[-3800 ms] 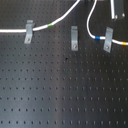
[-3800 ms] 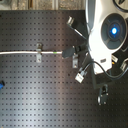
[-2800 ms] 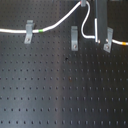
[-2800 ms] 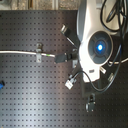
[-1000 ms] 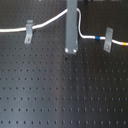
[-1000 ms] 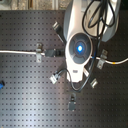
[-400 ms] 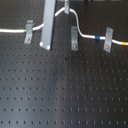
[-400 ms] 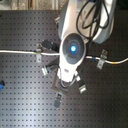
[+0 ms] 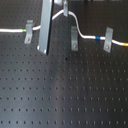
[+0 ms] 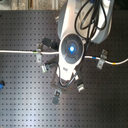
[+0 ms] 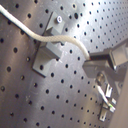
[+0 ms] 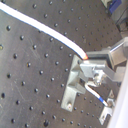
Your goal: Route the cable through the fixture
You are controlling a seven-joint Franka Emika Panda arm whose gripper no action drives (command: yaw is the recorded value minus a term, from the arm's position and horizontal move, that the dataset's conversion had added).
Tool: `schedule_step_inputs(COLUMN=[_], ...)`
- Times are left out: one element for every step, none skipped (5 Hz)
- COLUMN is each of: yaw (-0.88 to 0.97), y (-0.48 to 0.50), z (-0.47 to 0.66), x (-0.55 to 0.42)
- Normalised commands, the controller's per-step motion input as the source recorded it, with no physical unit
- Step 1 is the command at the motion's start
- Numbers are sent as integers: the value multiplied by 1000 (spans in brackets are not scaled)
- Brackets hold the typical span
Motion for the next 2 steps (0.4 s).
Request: schedule_step_inputs(yaw=[149, 266], y=[54, 61], z=[291, 305], x=[22, 28])
